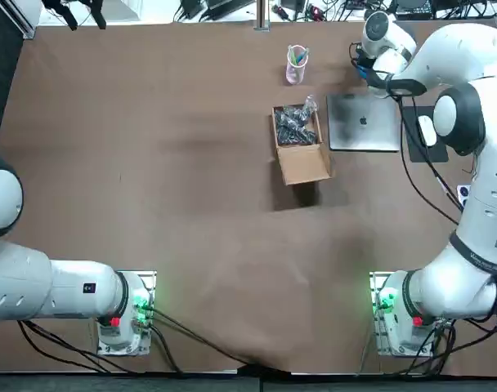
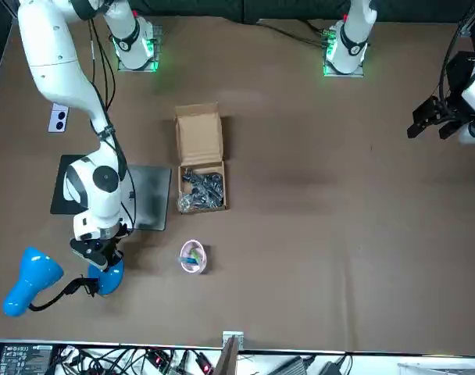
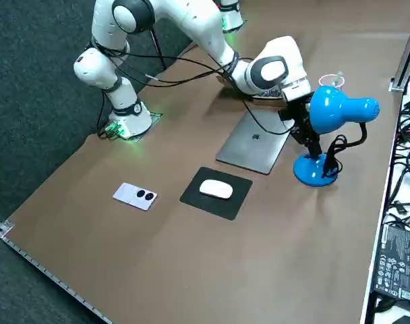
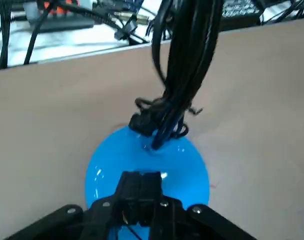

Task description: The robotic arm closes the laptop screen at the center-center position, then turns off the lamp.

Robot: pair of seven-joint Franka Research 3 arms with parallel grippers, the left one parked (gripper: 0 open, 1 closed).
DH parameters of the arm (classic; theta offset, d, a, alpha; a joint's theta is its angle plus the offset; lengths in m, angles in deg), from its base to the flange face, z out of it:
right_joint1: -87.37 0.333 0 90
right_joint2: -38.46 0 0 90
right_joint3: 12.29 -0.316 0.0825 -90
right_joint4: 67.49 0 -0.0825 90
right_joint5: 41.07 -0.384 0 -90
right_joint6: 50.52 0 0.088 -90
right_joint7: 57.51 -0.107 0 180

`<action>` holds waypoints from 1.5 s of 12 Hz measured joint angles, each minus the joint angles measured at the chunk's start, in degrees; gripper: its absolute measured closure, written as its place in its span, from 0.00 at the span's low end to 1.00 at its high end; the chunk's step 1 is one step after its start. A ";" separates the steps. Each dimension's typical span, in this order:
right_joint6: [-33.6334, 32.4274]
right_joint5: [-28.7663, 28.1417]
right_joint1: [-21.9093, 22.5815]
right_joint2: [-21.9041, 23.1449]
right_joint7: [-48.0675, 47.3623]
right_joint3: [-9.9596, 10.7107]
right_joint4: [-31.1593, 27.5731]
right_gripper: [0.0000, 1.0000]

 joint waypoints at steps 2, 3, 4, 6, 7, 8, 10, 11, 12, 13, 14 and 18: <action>-1.29 0.14 0.05 0.81 0.32 0.02 0.37 0.99; -2.20 0.17 0.15 1.39 0.43 0.01 0.42 0.99; -4.80 0.19 0.35 2.90 0.59 -0.29 0.46 0.99; -7.43 0.19 0.53 4.71 0.80 -1.13 0.31 0.99; -8.87 0.19 0.59 5.69 0.86 -1.84 0.06 0.99; -10.46 0.19 0.63 6.76 0.89 -2.69 -0.35 0.99; -14.08 -0.14 0.66 9.09 0.89 -4.78 -1.64 0.99; -16.03 -1.20 0.67 10.25 0.89 -5.89 -2.25 0.99; -18.37 -2.99 0.68 11.48 1.04 -7.10 -2.77 0.99; -20.85 -4.91 0.70 12.60 1.42 -8.36 -3.10 0.99; -23.06 -6.94 0.71 13.66 1.81 -9.60 -3.33 0.99; -30.71 -15.33 0.80 17.43 2.17 -14.02 -3.80 0.99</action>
